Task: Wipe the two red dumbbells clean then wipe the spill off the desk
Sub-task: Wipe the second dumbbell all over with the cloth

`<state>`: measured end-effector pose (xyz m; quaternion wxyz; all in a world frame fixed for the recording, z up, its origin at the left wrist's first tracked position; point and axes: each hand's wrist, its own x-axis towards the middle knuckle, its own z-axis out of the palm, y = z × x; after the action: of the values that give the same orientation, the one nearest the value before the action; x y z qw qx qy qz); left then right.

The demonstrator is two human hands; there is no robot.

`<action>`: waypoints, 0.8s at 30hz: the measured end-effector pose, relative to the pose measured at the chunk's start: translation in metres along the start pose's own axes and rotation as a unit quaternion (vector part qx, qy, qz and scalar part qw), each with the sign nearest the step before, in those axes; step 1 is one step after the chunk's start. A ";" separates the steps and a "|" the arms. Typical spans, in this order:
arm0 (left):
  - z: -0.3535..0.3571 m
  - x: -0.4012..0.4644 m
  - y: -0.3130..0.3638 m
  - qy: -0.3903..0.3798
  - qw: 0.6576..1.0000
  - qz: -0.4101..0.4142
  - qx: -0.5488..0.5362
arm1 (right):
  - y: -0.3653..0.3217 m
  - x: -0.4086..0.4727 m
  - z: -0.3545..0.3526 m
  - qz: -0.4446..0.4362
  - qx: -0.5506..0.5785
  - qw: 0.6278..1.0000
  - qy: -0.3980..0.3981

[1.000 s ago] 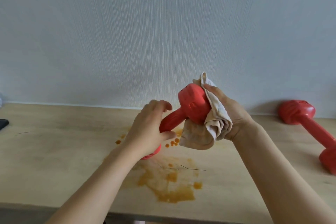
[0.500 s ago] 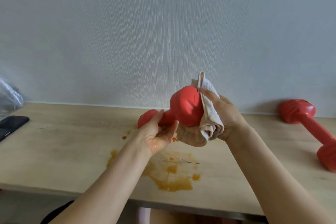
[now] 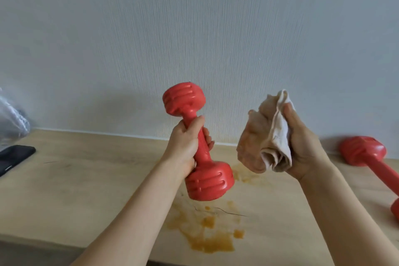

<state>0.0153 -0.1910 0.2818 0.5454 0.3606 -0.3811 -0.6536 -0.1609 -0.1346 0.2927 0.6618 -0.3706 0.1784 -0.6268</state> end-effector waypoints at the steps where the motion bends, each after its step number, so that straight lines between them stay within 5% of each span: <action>1: 0.000 -0.001 0.003 -0.022 0.997 0.035 0.067 | 0.000 0.001 0.004 -0.011 0.014 0.999 -0.050; 5: -0.003 -0.009 0.010 -0.073 0.943 0.142 0.292 | 0.000 0.003 0.012 -0.110 -0.063 0.990 -0.057; 8: -0.010 -0.013 0.008 -0.077 0.873 0.199 0.439 | -0.003 -0.002 0.016 -0.162 -0.197 0.962 0.096; 11: -0.005 -0.025 0.004 -0.063 0.752 0.228 0.615 | 0.007 -0.006 0.032 -0.231 -0.410 0.878 0.082; 14: 0.003 -0.037 0.000 -0.046 0.671 0.232 0.703 | 0.018 -0.008 0.045 -0.186 -0.656 0.729 0.058; 15: 0.003 -0.041 -0.001 -0.052 0.669 0.246 0.699 | 0.015 -0.008 0.047 -0.164 -0.663 0.728 0.062; 20: -0.005 -0.040 -0.005 -0.101 0.607 0.327 0.717 | -0.007 -0.007 0.026 0.032 -0.415 0.909 0.041; 22: -0.006 -0.040 -0.009 -0.119 0.578 0.341 0.732 | -0.003 -0.002 0.010 0.098 -0.346 0.933 0.027; 24: -0.006 -0.042 -0.015 -0.123 0.588 0.342 0.723 | 0.000 0.000 0.010 0.116 -0.309 0.943 0.040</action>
<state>0.0202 -0.1486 0.2684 0.2365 0.3959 -0.8867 0.0335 -0.1537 -0.1319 0.2998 0.5752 -0.5083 0.4308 -0.4744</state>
